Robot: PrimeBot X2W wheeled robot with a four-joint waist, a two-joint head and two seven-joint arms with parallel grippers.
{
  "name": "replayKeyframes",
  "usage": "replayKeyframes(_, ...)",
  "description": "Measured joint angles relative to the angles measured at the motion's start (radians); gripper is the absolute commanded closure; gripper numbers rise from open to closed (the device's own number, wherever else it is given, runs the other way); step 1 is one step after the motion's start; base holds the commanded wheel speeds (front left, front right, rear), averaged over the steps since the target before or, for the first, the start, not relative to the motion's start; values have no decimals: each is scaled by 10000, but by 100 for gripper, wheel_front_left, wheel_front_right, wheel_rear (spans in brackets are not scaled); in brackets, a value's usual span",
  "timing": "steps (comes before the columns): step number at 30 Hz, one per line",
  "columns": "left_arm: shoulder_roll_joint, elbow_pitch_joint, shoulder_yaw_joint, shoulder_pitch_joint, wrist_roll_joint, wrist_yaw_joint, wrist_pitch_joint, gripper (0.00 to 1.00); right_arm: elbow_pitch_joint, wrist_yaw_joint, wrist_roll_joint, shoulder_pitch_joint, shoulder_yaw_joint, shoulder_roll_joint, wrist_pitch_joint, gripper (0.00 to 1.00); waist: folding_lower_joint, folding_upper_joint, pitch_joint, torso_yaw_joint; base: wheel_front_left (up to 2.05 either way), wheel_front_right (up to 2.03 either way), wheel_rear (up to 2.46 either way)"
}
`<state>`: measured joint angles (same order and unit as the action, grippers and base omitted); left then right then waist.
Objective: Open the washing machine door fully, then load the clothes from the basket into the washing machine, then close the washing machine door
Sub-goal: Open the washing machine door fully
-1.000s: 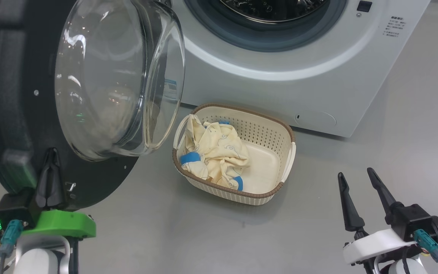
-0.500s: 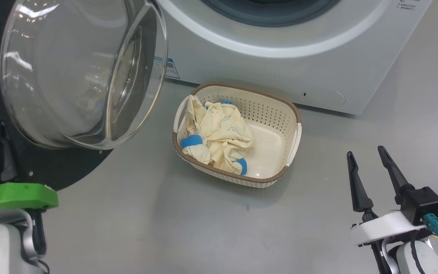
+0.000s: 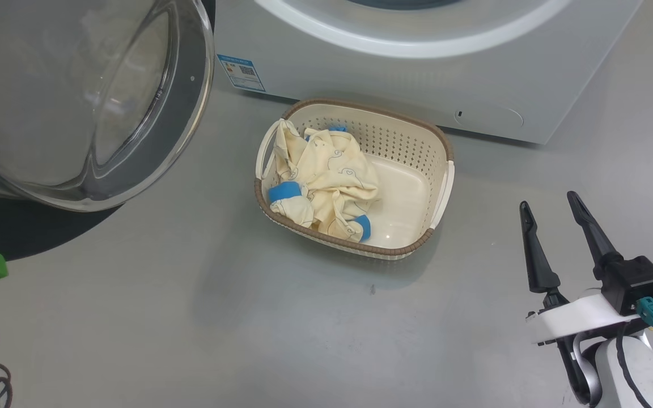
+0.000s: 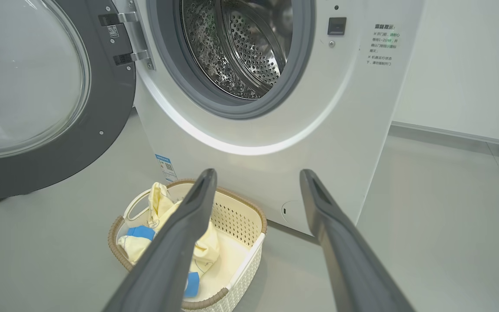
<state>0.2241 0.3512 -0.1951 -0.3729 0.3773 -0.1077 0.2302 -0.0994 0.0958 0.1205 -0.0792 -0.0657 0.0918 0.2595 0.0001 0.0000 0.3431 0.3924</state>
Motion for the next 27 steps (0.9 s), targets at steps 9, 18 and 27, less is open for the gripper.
replayKeyframes(9,343,1060,-13,-741,188,257,-2,100,-19,86,-17,-182,40,44,0,0,0,0,283,-98,0,0,0)
replayKeyframes(18,324,1494,13,-987,102,347,102,100,-121,86,-17,-212,107,36,0,0,0,0,224,-134,0,0,0)
replayKeyframes(27,-272,1118,-86,-318,-54,324,236,100,-209,88,-13,-196,270,0,0,0,0,0,-141,-155,0,0,0)
